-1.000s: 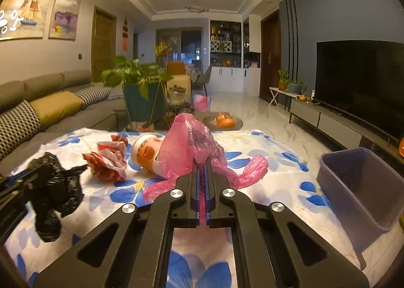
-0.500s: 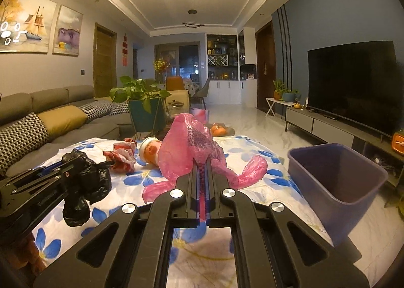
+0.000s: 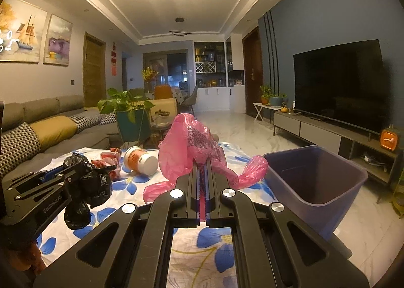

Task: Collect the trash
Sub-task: 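Carry the black bag and pink bag toward the grey bin with both tools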

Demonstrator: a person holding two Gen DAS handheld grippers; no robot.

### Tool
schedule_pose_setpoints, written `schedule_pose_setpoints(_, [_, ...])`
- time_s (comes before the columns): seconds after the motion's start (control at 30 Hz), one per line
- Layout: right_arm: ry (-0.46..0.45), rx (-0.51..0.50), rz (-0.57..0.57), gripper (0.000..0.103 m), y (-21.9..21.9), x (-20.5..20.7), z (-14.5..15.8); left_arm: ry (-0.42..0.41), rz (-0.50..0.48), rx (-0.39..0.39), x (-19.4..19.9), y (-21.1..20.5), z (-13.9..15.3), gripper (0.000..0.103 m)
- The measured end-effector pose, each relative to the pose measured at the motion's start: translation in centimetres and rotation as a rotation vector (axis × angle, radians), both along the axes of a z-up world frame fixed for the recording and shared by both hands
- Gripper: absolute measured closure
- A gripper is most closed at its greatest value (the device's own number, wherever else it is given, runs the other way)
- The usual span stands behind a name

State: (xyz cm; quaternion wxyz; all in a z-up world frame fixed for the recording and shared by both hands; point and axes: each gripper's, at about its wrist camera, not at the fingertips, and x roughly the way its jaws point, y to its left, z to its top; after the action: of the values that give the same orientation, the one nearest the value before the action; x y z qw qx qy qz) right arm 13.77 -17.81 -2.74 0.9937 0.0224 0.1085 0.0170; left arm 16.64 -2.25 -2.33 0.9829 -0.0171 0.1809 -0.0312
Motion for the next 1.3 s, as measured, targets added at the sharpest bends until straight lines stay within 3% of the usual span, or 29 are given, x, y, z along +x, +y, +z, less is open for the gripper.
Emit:
schedule_pose_setpoints(0.93, [-0.043,0.035,-0.174,0.099,-6.4,-0.9,0.4,0.004,-0.124,0.027,3.0,-6.2,0.5,0.085])
schedule_pose_setpoints(1.3, [-0.071,0.027,-0.296,0.099,-11.2,0.1,0.7,-0.012,-0.214,0.041,5.8,-11.5,1.2,0.085])
